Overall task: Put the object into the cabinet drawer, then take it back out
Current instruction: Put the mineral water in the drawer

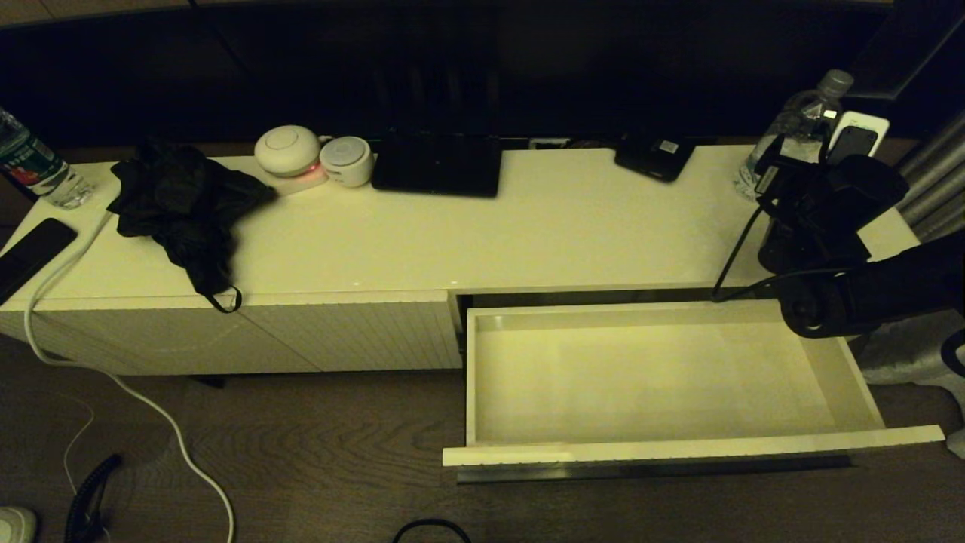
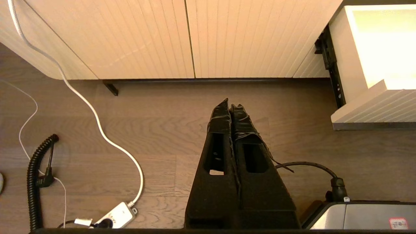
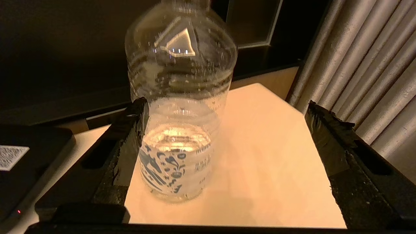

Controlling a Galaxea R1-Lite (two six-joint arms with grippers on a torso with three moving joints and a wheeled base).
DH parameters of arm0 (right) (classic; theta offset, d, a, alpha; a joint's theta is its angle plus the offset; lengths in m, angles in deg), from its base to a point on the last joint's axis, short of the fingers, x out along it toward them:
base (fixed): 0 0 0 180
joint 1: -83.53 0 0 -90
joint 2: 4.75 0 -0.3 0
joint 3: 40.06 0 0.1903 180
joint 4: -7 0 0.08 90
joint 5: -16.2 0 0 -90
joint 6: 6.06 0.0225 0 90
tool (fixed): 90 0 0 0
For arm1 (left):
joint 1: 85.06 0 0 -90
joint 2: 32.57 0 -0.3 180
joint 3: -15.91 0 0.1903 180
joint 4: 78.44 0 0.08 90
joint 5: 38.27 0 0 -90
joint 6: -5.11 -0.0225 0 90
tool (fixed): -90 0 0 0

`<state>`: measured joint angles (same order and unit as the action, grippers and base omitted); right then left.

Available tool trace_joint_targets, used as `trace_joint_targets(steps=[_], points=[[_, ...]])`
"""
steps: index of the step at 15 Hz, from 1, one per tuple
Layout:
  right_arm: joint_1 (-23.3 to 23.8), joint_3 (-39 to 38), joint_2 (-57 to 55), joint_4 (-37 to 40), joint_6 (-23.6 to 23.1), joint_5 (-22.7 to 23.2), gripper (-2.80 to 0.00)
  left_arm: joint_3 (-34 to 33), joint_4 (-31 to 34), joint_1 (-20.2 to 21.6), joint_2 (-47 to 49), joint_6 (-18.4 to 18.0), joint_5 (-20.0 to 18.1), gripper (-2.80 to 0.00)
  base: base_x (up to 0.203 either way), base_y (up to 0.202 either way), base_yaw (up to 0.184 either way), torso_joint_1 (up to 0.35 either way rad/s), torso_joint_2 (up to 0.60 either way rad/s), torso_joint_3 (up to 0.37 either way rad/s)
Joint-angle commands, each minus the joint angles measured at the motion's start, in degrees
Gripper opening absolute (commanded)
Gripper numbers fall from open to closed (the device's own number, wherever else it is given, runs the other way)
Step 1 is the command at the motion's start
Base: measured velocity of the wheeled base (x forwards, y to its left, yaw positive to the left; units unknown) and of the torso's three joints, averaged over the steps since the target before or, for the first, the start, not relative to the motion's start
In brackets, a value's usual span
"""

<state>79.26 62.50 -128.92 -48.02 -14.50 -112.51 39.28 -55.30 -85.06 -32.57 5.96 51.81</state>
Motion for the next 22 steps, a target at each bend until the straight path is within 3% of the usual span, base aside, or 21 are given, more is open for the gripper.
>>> trace_joint_targets(steps=[1,14,21,22], points=[[-0.04,0.15,-0.35,-0.45,0.00,-0.69,-2.80,-0.09,-0.05,0.00,-0.09,0.03,0.01,-2.80,0.000,0.000,0.000,0.000,0.00,0.000],[0.14,-0.59,-0.12,-0.79,0.00,-1.28,-2.80,-0.09,-0.04,0.00,-0.09,0.03,0.01,-2.80,0.000,0.000,0.000,0.000,0.00,0.000],[-0.99,-18.72,12.03,-0.75,3.88,-0.65,-2.80,-0.01,-0.04,0.00,-0.09,0.03,0.01,-2.80,0.000,0.000,0.000,0.000,0.00,0.000],[-0.57,-18.62,13.00,-0.50,3.85,0.39,0.00,-0.09,-0.04,0.00,-0.09,0.03,0.00,-2.80,0.000,0.000,0.000,0.000,0.00,0.000]])
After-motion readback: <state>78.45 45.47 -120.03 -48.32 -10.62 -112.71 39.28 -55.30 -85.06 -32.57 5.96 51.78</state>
